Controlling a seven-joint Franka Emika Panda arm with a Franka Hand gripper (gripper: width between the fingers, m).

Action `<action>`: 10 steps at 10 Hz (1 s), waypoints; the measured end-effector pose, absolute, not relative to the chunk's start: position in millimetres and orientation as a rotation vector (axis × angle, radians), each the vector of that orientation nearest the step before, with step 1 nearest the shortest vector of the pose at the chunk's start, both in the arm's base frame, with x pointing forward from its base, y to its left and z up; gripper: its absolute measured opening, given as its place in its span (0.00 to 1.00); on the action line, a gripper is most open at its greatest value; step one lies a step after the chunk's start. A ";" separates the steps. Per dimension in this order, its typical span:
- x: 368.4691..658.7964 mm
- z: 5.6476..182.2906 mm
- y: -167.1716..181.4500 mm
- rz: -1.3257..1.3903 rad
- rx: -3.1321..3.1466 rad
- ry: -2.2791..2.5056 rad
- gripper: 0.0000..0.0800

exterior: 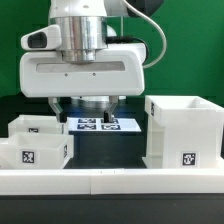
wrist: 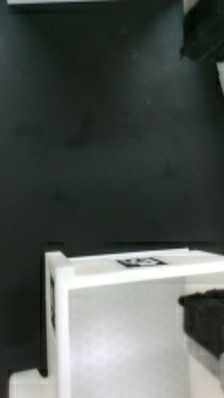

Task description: Assemble drawer

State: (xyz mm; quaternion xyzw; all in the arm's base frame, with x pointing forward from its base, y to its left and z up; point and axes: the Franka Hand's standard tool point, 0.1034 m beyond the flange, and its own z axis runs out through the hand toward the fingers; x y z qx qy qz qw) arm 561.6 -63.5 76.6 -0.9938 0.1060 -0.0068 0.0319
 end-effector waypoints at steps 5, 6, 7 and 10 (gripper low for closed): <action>555.6 46.6 -90.4 -0.042 -3.101 0.268 0.81; 555.6 37.8 -93.1 -0.058 -3.111 0.268 0.81; 553.9 28.3 -94.9 -0.061 -3.120 0.268 0.81; 543.2 10.0 -92.5 -0.023 -3.123 0.271 0.81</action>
Offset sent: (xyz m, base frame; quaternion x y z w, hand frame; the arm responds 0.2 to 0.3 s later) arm -0.0092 -0.0320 -0.0286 -0.0270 0.0259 -0.0343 0.9987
